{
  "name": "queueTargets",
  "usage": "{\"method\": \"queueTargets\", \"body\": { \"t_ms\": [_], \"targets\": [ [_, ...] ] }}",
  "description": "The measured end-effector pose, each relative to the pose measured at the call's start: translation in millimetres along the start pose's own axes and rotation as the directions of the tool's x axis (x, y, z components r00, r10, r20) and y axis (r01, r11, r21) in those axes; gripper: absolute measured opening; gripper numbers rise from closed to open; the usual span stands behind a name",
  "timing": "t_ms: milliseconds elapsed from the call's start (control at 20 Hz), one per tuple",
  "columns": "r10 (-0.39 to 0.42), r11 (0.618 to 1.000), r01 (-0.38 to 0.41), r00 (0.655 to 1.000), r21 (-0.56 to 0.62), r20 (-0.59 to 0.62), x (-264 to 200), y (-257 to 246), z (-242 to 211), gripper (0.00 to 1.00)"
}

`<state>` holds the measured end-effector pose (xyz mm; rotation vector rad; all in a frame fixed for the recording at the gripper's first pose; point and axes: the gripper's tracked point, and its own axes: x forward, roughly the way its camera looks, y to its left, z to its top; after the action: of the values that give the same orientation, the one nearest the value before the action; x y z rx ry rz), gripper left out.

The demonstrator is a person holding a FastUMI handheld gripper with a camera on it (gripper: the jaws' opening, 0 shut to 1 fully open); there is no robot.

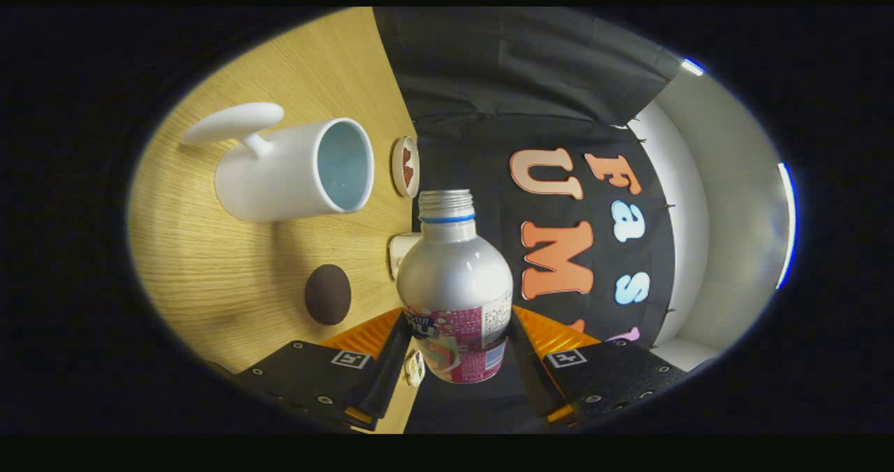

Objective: Take the bottle from table, then pour the juice into the cup, finally place the bottle on the coaster

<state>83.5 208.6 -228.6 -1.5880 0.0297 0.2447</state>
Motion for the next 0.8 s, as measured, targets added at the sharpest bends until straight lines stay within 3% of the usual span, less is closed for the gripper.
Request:
{"method": "queueTargets", "body": {
  "t_ms": [450, 800],
  "targets": [
    [-0.029, 0.990, 0.032, 0.999, -0.140, 0.026, 9, -3, 6, 0.76],
    [-0.042, 0.986, 0.046, 0.999, -0.162, 0.031, 6, -10, 7, 0.76]
  ]
}}
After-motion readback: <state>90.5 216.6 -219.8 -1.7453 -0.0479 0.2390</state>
